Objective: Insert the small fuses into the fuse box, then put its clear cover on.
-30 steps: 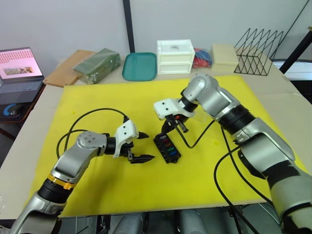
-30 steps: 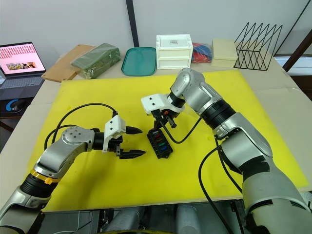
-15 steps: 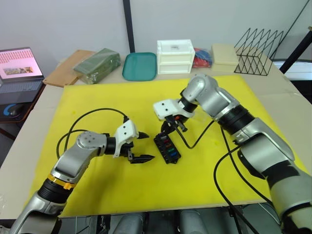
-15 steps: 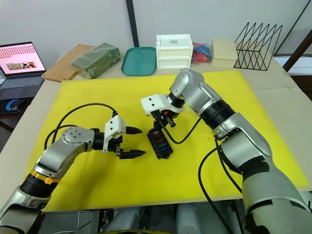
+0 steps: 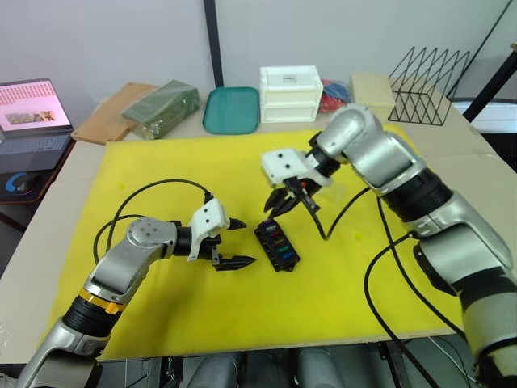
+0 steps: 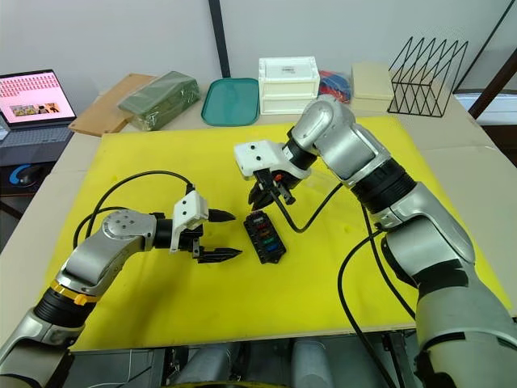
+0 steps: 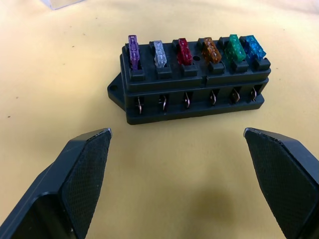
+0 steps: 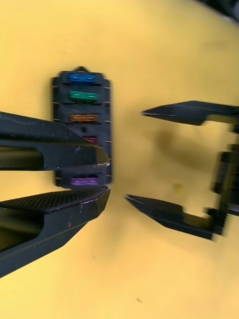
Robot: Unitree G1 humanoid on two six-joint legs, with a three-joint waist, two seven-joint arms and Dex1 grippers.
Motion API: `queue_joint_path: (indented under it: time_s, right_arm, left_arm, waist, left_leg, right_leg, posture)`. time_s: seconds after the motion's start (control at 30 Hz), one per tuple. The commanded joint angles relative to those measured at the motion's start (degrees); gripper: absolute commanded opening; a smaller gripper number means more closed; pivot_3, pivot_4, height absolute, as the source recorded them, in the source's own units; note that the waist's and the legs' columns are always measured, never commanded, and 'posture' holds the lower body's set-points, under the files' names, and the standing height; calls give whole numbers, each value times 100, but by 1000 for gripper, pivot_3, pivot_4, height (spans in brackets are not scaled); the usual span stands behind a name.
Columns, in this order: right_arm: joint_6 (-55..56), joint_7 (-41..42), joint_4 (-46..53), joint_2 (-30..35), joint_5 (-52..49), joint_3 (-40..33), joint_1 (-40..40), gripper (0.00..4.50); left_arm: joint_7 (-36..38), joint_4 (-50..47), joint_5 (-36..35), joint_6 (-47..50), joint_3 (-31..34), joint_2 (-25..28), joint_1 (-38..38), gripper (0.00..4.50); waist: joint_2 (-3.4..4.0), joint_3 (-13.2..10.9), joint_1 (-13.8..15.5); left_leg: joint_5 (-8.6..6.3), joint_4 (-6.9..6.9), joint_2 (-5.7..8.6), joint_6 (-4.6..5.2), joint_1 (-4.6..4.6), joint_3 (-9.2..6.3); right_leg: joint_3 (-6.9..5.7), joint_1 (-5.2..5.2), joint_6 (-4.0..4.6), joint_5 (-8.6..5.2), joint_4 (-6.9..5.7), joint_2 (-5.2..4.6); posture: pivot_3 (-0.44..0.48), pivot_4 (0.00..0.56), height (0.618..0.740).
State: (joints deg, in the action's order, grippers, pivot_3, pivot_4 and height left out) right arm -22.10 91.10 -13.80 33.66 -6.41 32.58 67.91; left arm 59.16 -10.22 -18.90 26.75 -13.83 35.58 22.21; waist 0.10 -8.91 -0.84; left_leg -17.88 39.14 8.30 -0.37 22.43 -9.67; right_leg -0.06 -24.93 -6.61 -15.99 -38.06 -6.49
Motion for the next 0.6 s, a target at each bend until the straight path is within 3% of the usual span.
queue_joint_path:
  time_s: [0.03, 0.6]
  right_arm:
    - [115, -219, 152, -47, -66, -313, -405, 55]
    - [347, -423, -604, -334, 105, -624, -685, 55]
  left_arm:
    - [3, -98, -27, -77, 151, 0, 65, 4500]
    - [-11, -154, -39, -20, 137, -3, 50, 4500]
  waist:
    - [0, 0, 14]
    - [0, 0, -11]
  left_leg:
    - [0, 1, 0, 0, 0, 0]
    - [0, 1, 1, 0, 0, 1]
  right_leg:
    - [0, 1, 0, 0, 0, -1]
    - [0, -2, 0, 0, -1, -1]
  posture:
    - [0, 150, 740]
    - [0, 150, 740]
